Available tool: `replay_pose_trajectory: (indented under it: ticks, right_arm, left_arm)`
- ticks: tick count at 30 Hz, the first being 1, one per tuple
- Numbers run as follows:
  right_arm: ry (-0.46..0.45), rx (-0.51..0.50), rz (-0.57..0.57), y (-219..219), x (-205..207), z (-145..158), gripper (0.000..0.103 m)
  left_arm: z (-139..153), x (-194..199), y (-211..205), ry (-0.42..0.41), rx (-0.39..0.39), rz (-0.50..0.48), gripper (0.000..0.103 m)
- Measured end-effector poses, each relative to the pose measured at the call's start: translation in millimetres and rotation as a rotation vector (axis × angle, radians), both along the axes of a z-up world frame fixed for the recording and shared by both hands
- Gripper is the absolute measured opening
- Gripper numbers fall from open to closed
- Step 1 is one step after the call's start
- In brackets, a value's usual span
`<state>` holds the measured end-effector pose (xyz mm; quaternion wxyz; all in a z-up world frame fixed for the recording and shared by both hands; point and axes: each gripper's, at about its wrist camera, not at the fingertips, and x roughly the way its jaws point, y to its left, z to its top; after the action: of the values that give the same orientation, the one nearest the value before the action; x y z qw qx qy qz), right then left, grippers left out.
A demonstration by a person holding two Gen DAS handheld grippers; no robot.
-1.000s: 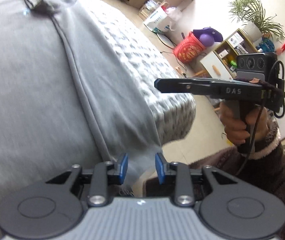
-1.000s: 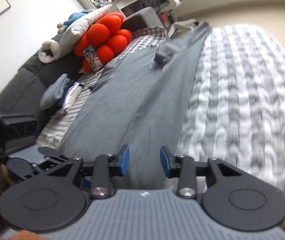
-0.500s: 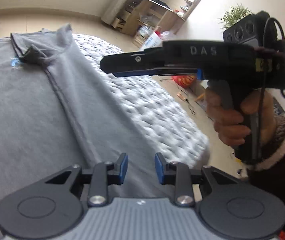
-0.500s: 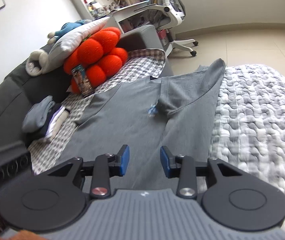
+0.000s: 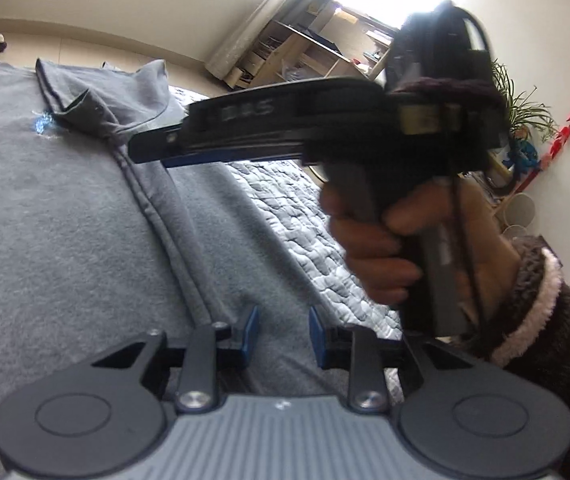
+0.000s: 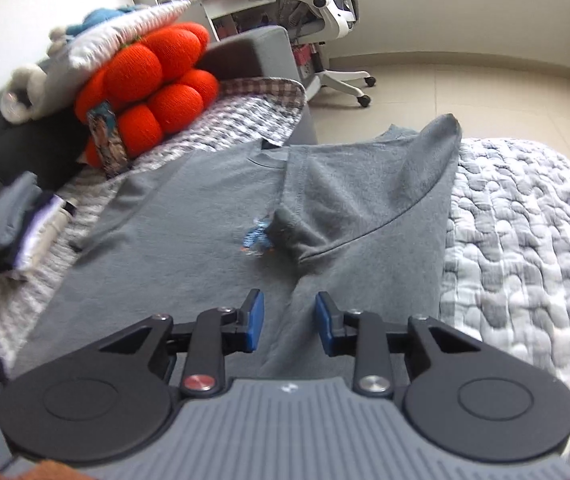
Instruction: Fold clothes
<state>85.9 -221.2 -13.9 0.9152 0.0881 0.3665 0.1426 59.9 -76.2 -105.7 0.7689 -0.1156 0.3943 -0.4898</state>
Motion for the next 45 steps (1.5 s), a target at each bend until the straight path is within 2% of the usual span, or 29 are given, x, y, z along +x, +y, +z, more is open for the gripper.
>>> replay_pose_trajectory:
  ticks: [6, 10, 14, 18, 21, 27, 32, 34, 39, 45]
  right_arm:
    - [-0.017, -0.089, -0.005, 17.1, 12.2, -8.9, 0.021]
    - [-0.029, -0.089, 0.015, 20.6, 15.5, -6.3, 0.021]
    - [-0.047, -0.026, -0.014, 9.5, 16.3, 1.2, 0.021]
    - [-0.033, -0.046, -0.015, 13.0, 19.3, -7.1, 0.021]
    - [-0.027, -0.061, -0.014, 16.3, 20.9, -12.1, 0.023]
    - [-0.039, -0.030, -0.017, 17.0, 18.0, -4.7, 0.024]
    - [-0.042, -0.017, -0.055, 14.4, 15.5, -3.0, 0.032]
    - [-0.042, -0.008, -0.070, 13.1, 14.7, -2.3, 0.036]
    - [-0.039, 0.003, -0.089, 13.4, 11.2, 0.4, 0.037]
    - [-0.055, 0.008, -0.075, 24.8, 7.4, 6.5, 0.039]
  left_arm:
    - [0.1, 2.1, -0.3, 0.021, -0.003, -0.010, 0.025]
    - [1.7, 1.8, -1.3, 0.029, -0.004, -0.015, 0.025]
    - [5.4, 1.5, -1.3, 0.036, -0.007, -0.010, 0.025]
    - [8.5, 2.2, 0.5, 0.036, -0.016, 0.007, 0.025]
    - [8.2, 2.7, -0.3, 0.038, 0.005, 0.009, 0.025]
    - [17.4, -3.2, -4.9, 0.042, 0.009, 0.038, 0.027]
    - [25.8, 0.6, 4.7, 0.031, 0.034, 0.137, 0.031]
    - [29.5, 1.6, 10.4, 0.017, 0.061, 0.197, 0.039]
    - [38.8, 8.4, 25.3, 0.004, 0.149, 0.350, 0.040]
    - [41.2, 25.3, 80.3, 0.023, 0.207, 0.510, 0.040]
